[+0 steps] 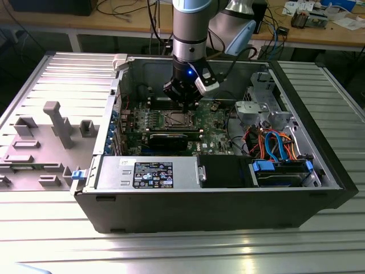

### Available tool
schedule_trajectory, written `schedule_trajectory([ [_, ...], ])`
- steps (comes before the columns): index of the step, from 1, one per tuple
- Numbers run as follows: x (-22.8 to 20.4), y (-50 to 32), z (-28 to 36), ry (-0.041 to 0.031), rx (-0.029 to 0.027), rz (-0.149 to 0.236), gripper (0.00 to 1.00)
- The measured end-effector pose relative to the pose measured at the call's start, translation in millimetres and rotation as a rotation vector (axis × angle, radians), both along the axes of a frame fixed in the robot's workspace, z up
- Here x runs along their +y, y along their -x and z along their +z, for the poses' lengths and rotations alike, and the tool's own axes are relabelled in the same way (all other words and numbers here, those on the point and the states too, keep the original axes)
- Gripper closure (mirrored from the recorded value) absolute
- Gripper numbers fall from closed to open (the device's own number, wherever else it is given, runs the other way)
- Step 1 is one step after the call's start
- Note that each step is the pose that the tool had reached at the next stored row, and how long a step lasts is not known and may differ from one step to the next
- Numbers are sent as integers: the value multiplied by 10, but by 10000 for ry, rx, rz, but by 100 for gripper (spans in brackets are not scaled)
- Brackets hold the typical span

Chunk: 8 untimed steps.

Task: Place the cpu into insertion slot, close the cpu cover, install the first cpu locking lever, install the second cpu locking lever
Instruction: 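Install the second cpu locking lever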

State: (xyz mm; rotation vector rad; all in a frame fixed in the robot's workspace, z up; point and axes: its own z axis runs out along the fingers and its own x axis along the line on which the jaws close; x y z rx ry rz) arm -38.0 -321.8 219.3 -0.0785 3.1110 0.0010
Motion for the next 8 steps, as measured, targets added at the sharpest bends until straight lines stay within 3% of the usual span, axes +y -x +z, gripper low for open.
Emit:
schedule_trajectory([
  [8,-3,1,8,2,1,0,89],
])
